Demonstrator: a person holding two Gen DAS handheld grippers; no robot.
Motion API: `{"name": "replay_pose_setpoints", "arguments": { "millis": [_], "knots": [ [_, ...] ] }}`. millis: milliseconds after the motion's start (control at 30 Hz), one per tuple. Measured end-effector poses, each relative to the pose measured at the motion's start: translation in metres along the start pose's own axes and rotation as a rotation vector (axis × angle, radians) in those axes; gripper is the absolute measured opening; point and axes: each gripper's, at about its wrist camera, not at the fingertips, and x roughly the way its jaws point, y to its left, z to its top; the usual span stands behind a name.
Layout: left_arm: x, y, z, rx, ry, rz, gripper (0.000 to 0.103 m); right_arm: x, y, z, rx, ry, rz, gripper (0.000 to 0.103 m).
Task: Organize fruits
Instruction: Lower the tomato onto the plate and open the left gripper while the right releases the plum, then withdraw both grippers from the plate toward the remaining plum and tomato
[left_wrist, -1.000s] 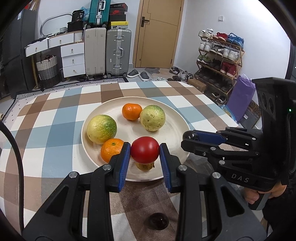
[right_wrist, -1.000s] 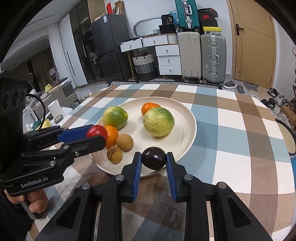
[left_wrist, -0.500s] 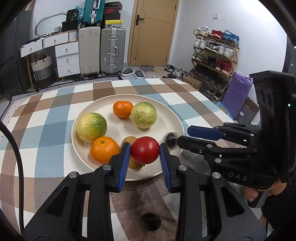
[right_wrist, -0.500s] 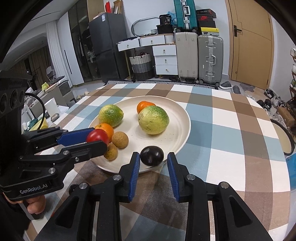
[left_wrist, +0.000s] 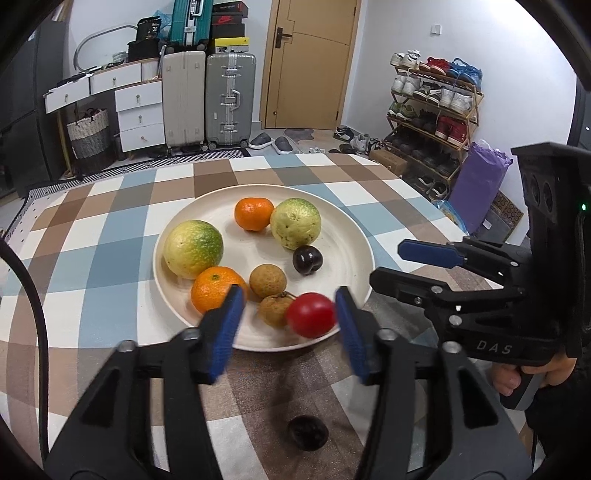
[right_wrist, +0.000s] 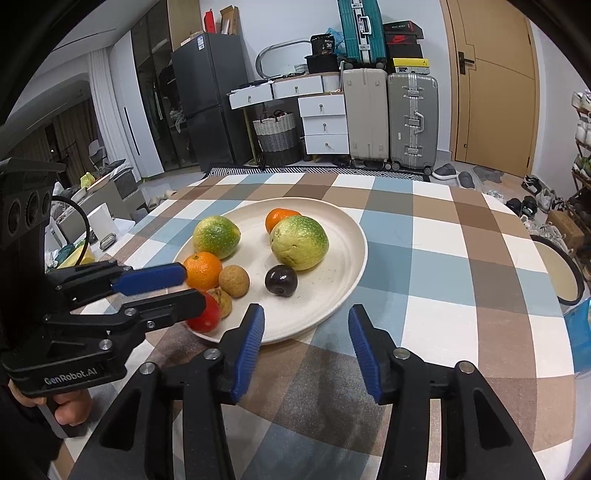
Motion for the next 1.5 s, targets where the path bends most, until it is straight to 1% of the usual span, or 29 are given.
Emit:
{"name": "replay_pose_setpoints", "arguments": {
  "millis": [33, 67, 133, 233, 333, 400, 467, 500, 533, 567, 633, 833, 1100, 1233, 1333, 1500],
  "knots": [
    [-0.004, 0.001, 0.0, -0.002, -0.015, 0.008, 0.067, 0.0, 0.001, 0.0, -0.002, -0.002, -0.004, 0.058],
    [-0.007, 0.002, 0.0, -0.003, -0.027, 0.016, 0.075, -0.002, 0.001, -0.001, -0.002, -0.007, -0.002, 0.065],
    [-0.014, 0.003, -0.002, -0.007, -0.05, 0.027, 0.082, -0.004, 0.002, -0.001, -0.004, -0.012, 0.003, 0.073],
    [-0.021, 0.006, -0.006, -0.013, -0.058, 0.03, 0.082, -0.006, 0.004, -0.005, -0.013, -0.01, -0.007, 0.085],
    [-0.026, 0.009, -0.012, -0.022, -0.054, 0.049, 0.083, -0.008, 0.005, -0.01, -0.017, -0.002, -0.026, 0.088],
    [-0.028, 0.01, -0.016, -0.031, -0.047, 0.053, 0.085, -0.011, 0.003, -0.011, -0.009, -0.014, -0.027, 0.091],
    [-0.031, 0.011, -0.022, -0.036, -0.044, 0.055, 0.086, -0.014, 0.003, -0.011, -0.001, -0.036, -0.025, 0.099],
    [-0.033, 0.011, -0.024, -0.036, -0.044, 0.062, 0.087, -0.015, 0.002, -0.011, 0.002, -0.042, -0.02, 0.099],
    [-0.035, 0.012, -0.027, -0.039, -0.046, 0.073, 0.089, -0.016, 0.003, -0.011, 0.003, -0.048, -0.008, 0.1],
    [-0.036, 0.013, -0.029, -0.043, -0.048, 0.078, 0.095, -0.016, 0.003, -0.011, 0.002, -0.05, -0.002, 0.102],
    [-0.04, 0.016, -0.033, -0.058, -0.06, 0.087, 0.102, -0.017, 0.006, -0.012, -0.006, -0.051, 0.002, 0.103],
    [-0.053, 0.022, -0.039, -0.084, -0.072, 0.085, 0.102, -0.025, 0.015, -0.016, -0.036, -0.07, 0.004, 0.103],
    [-0.075, 0.025, -0.051, -0.112, -0.079, 0.086, 0.102, -0.037, 0.017, -0.023, -0.024, -0.074, 0.008, 0.103],
    [-0.089, 0.022, -0.058, -0.105, -0.09, 0.107, 0.102, -0.047, 0.022, -0.025, -0.018, -0.077, 0.003, 0.103],
    [-0.099, 0.02, -0.066, -0.092, -0.096, 0.113, 0.102, -0.052, 0.027, -0.029, -0.013, -0.068, -0.022, 0.103],
    [-0.11, 0.02, -0.076, -0.095, -0.096, 0.12, 0.102, -0.058, 0.034, -0.039, 0.008, -0.056, -0.005, 0.103]
  ]
}}
